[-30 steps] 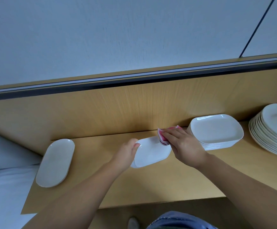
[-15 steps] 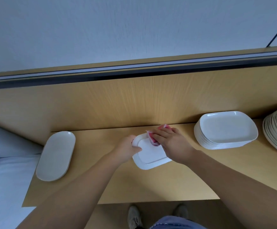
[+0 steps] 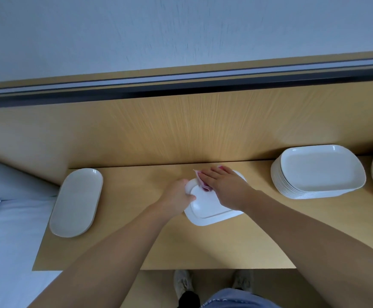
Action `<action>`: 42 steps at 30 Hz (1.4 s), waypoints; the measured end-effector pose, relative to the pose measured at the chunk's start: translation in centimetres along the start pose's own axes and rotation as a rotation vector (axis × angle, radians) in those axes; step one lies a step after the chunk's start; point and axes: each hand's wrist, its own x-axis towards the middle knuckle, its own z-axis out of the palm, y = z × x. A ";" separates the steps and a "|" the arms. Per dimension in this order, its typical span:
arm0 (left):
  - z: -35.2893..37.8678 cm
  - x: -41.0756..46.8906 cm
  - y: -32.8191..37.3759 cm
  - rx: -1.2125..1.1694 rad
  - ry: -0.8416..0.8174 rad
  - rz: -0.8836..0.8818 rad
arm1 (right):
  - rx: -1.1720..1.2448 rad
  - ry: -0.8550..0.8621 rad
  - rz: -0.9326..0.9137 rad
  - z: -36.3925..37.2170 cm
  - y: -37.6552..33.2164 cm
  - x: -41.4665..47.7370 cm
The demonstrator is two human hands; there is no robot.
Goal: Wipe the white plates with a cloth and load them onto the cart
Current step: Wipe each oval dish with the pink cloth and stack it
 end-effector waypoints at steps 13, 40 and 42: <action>0.6 0.4 -0.5 0.004 0.007 -0.063 | 0.195 0.083 0.294 2.1 2.4 -2.7; 0.8 -1.9 -3.1 -0.140 -0.254 0.037 | 0.420 -0.007 0.427 3.9 3.2 -5.9; 1.1 -2.1 -3.2 -0.165 -0.225 0.037 | 0.449 -0.001 0.467 3.8 2.9 -6.2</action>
